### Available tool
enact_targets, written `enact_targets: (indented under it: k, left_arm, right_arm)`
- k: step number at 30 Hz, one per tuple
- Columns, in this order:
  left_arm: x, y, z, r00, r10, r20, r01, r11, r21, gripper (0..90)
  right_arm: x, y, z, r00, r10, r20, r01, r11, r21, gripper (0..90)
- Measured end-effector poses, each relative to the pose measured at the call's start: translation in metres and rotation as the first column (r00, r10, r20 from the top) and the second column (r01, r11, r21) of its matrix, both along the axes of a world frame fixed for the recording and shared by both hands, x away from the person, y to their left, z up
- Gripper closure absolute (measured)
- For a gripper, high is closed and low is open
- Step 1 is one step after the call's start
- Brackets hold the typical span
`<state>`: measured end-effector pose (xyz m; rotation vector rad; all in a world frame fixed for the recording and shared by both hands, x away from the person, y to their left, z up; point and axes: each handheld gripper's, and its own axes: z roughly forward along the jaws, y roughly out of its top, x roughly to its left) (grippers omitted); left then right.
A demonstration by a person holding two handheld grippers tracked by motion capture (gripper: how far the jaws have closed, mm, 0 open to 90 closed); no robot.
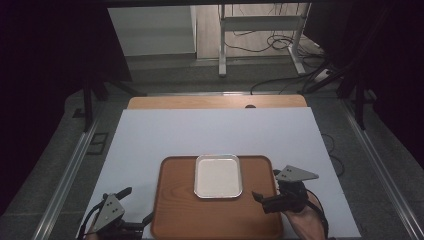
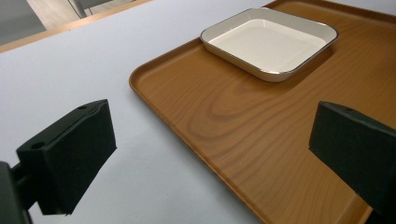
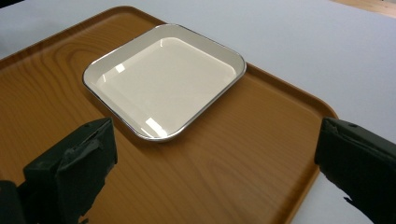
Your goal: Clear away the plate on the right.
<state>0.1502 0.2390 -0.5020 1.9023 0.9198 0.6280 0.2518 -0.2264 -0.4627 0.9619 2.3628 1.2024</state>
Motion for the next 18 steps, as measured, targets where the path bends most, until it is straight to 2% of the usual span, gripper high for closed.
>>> enact_targets:
  k: [5,15,18]
  left_arm:
    - [0.0,0.0,0.0,1.0,0.0,0.0,0.0,1.0,0.0,0.3]
    - [0.0,0.0,0.0,1.0,0.0,0.0,0.0,1.0,0.0,0.3]
    - [0.0,0.0,0.0,1.0,0.0,0.0,0.0,1.0,0.0,0.3]
  right_arm:
    - [-0.005,-0.006,0.001,0.9993,-0.03,0.021,0.03,1.0,-0.005,0.0]
    - [-0.015,-0.024,-0.002,0.9932,-0.105,0.05,0.103,0.994,0.041,0.0]
    - [-0.017,-0.028,-0.003,0.9925,-0.111,0.05,0.109,0.993,0.05,0.0]
